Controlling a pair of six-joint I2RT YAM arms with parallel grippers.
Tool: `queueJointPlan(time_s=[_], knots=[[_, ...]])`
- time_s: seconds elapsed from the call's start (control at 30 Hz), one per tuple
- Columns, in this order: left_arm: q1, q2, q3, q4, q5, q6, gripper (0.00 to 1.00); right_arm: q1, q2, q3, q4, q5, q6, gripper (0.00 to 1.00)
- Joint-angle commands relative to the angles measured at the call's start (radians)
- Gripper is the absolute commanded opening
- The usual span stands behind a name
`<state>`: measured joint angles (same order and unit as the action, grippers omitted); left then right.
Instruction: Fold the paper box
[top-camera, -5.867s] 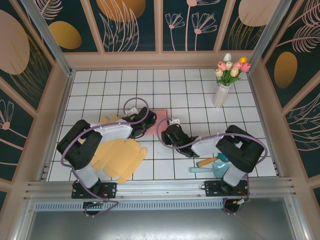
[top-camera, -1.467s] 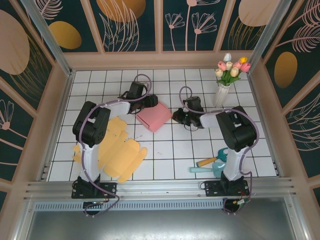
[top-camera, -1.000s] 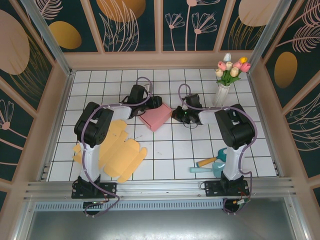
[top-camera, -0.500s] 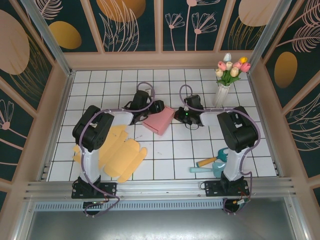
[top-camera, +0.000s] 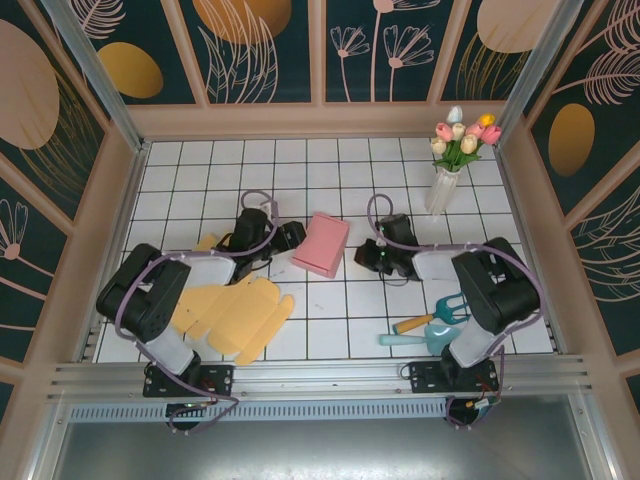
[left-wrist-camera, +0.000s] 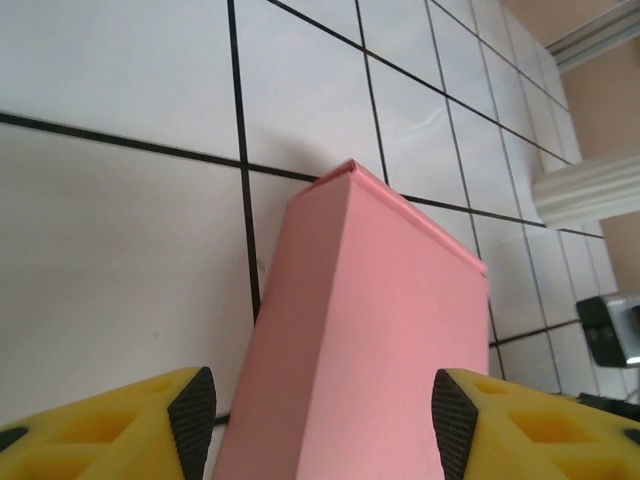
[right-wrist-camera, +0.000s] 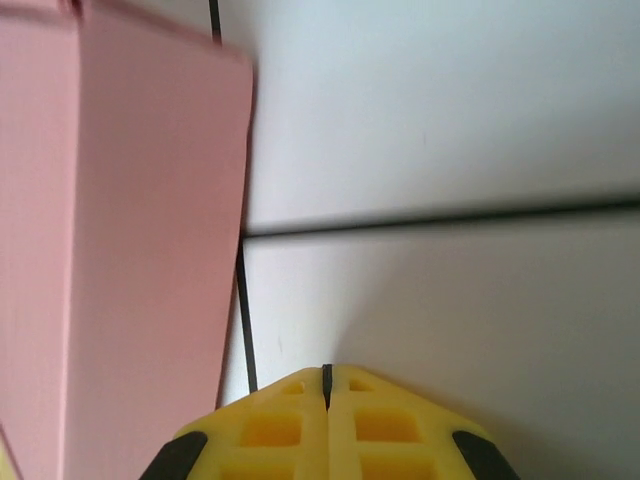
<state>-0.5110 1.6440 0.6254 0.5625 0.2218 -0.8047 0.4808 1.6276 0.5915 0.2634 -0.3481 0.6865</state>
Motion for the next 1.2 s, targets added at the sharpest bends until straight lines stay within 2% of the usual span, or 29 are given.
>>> queueJointPlan(time_s=[0.0,0.3,0.47,0.63,0.83,0.93,1.03,1.17], knots=[[-0.01,-0.017,-0.072,0.105,0.012,-0.034,0.61,0.037,-0.051,-0.064,0.069,-0.046,0.064,0.0],[-0.056,0.019,-0.085,0.144,0.028,-0.044,0.59,0.179,-0.061,-0.091,0.117,0.009,0.123,0.0],[-0.08,0.042,-0.063,0.133,0.028,-0.045,0.59,0.198,-0.024,-0.051,0.129,0.009,0.122,0.0],[-0.124,0.064,-0.083,0.21,0.028,-0.092,0.59,0.21,0.007,-0.018,0.175,0.001,0.141,0.0],[-0.196,0.13,-0.053,0.291,0.052,-0.157,0.59,0.286,0.063,0.052,0.251,-0.016,0.174,0.0],[-0.183,0.144,-0.012,0.258,0.031,-0.157,0.59,0.318,0.078,0.085,0.24,0.022,0.18,0.0],[-0.138,0.146,0.045,0.15,-0.011,-0.12,0.59,0.32,0.048,0.065,0.206,0.12,0.179,0.0],[-0.059,0.091,0.054,0.073,-0.081,-0.095,0.59,0.323,-0.043,0.031,0.076,0.264,0.113,0.01]])
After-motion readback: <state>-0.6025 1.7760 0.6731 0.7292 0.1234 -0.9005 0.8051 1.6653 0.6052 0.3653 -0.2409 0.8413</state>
